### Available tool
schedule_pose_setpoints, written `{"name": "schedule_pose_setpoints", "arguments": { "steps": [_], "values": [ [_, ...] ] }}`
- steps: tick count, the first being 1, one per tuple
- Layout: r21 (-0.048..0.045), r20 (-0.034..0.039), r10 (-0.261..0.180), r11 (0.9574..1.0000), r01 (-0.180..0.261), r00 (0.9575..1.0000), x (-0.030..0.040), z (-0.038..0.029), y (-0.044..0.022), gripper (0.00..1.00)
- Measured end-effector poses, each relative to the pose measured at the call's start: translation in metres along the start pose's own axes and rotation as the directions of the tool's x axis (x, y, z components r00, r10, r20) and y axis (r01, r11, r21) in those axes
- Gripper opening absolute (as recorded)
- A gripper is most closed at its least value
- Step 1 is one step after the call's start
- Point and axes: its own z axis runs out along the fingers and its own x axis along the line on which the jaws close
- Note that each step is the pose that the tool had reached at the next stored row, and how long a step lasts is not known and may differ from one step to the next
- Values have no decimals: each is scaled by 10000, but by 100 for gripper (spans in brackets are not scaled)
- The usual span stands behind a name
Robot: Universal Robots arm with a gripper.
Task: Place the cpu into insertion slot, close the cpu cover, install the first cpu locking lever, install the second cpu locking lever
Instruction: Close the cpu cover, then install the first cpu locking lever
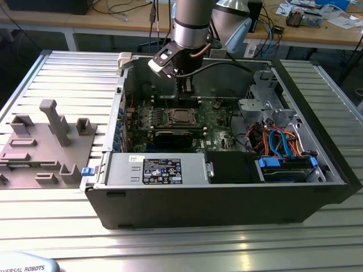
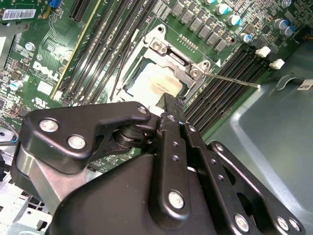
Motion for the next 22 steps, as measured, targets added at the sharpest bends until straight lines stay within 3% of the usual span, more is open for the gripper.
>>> {"name": "schedule_pose_setpoints", "arguments": {
  "steps": [22],
  "values": [
    [-5,15,-691,9976,691,9976,0,0,0,11]
  ]
}}
